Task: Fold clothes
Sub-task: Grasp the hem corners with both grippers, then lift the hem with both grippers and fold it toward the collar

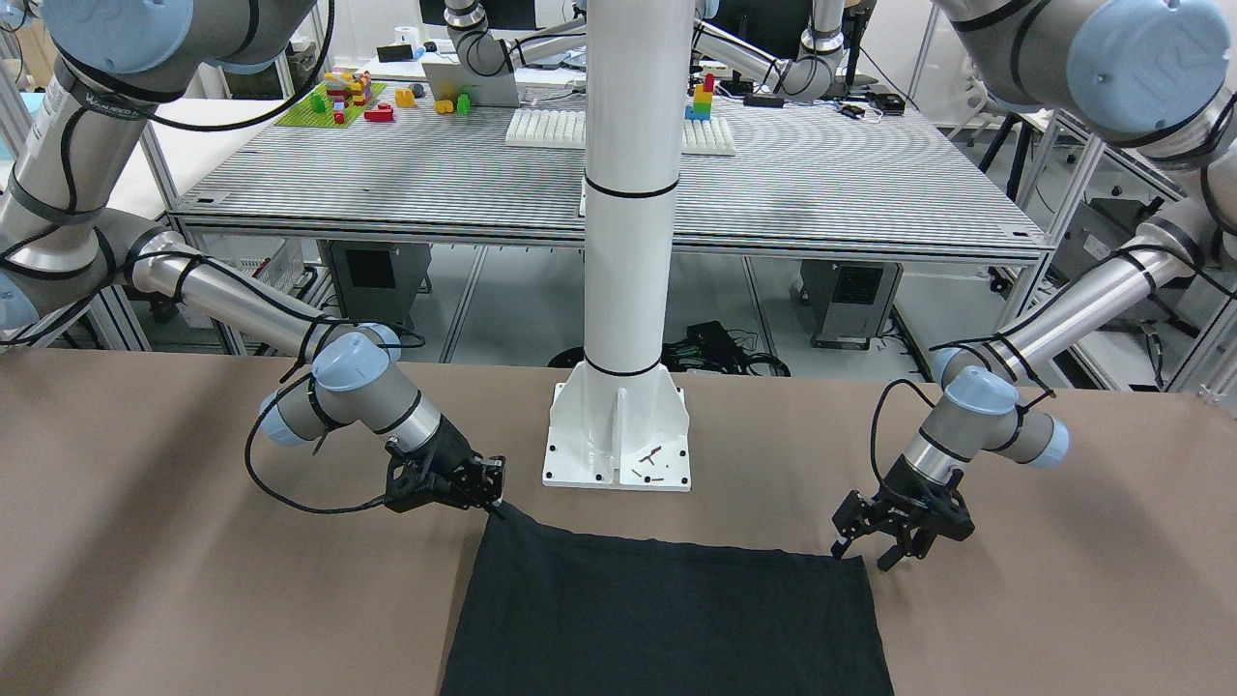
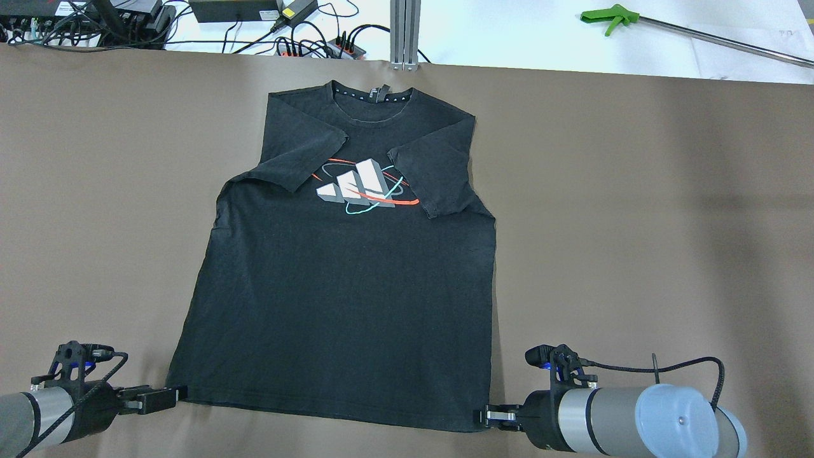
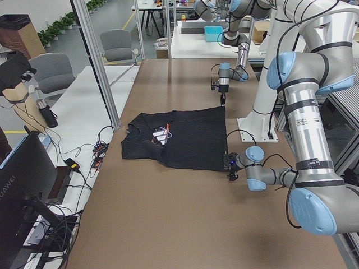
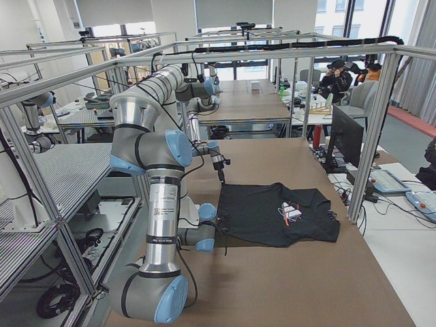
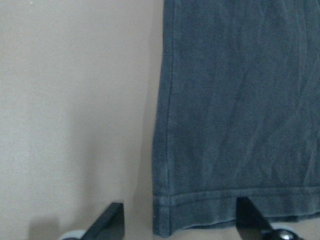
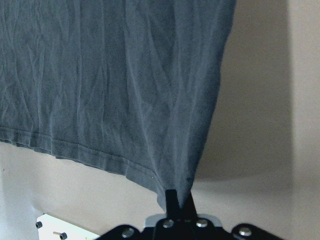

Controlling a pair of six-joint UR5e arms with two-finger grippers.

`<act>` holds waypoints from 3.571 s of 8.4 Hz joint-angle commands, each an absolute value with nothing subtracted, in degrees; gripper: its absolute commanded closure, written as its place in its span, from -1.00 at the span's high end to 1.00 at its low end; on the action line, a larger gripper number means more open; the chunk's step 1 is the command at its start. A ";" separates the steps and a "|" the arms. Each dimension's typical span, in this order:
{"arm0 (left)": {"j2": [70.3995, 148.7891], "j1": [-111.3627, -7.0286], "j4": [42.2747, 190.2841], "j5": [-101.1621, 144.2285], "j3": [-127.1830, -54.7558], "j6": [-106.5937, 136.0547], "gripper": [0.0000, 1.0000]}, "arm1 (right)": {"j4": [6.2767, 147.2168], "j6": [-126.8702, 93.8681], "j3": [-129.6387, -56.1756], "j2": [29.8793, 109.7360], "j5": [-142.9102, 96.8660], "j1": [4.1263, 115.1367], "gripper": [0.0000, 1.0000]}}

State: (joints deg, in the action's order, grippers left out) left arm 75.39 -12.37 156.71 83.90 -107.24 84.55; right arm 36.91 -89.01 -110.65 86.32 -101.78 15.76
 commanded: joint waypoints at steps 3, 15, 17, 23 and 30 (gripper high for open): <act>76.81 -12.30 156.71 84.02 -108.02 84.55 -0.19 | 36.91 -88.51 -110.39 86.31 -101.87 16.35 -1.00; 77.94 -19.86 156.88 98.51 -114.78 84.29 -1.00 | 26.85 -89.38 -110.83 91.64 -114.83 23.88 -1.00; 79.89 -19.86 158.45 100.19 -116.27 84.11 -1.00 | 15.88 -89.47 -110.66 97.96 -120.56 26.71 -1.00; 77.18 -19.69 174.68 122.14 -122.96 86.56 -1.00 | -21.37 -116.02 -110.57 104.33 -130.16 27.25 -1.00; 80.59 -24.85 173.95 117.24 -118.74 87.71 -1.00 | -25.58 -117.16 -100.55 99.41 -130.08 35.40 -1.00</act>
State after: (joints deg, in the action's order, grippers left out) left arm 80.00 -21.07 175.34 118.11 -118.95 87.62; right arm -26.01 -118.22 -102.62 101.28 -130.19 31.88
